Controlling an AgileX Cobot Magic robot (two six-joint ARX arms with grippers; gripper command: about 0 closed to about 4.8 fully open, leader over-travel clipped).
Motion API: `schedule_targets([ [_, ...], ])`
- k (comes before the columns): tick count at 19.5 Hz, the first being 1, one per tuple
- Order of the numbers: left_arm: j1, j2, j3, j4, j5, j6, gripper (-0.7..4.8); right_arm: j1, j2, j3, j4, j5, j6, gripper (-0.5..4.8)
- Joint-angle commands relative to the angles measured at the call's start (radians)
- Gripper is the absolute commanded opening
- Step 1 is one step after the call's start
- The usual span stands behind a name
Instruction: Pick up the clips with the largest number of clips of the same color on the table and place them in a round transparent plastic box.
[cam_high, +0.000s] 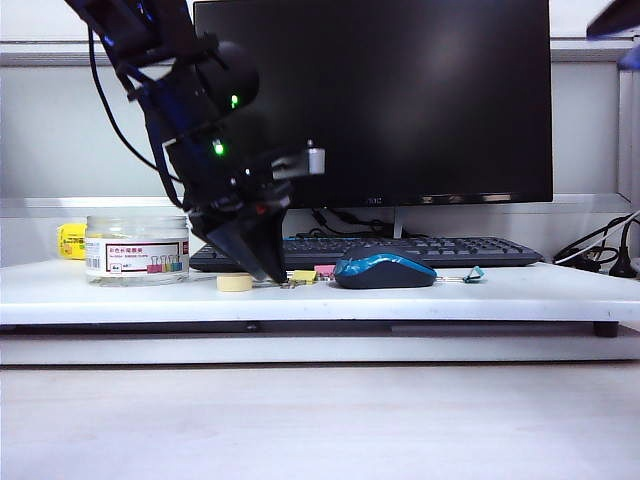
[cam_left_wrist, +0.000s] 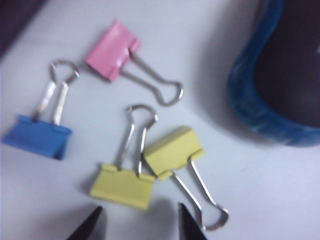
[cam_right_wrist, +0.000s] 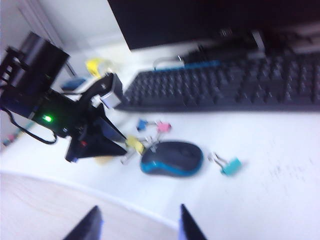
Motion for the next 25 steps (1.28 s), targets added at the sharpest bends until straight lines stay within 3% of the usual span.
schedule_targets([
  [1,-0.002,0.011,0.004,0.012,0.007,0.012,1.94,0.026,0.039,0.022,-0.005,0.015,-0.018,2.03],
  [14,-0.002,0.018,0.023,0.062,0.049,0.028,1.91,0.036,0.062,0.024,0.001,0.016,-0.042,2.03],
  [17,-0.002,0.025,0.023,0.07,0.048,0.03,1.76,0.036,0.062,0.024,0.001,0.016,-0.047,2.02],
  [19,-0.002,0.025,0.023,0.078,0.048,0.031,1.11,0.036,0.062,0.024,0.001,0.016,-0.05,2.03],
  [24,-0.002,0.025,0.023,0.084,0.048,0.026,1.1,0.036,0.062,0.024,0.0,0.016,-0.053,2.03],
  [25,-0.002,0.025,0.027,0.084,0.048,-0.006,1.11,0.036,0.062,0.024,0.0,0.016,-0.053,2.03],
])
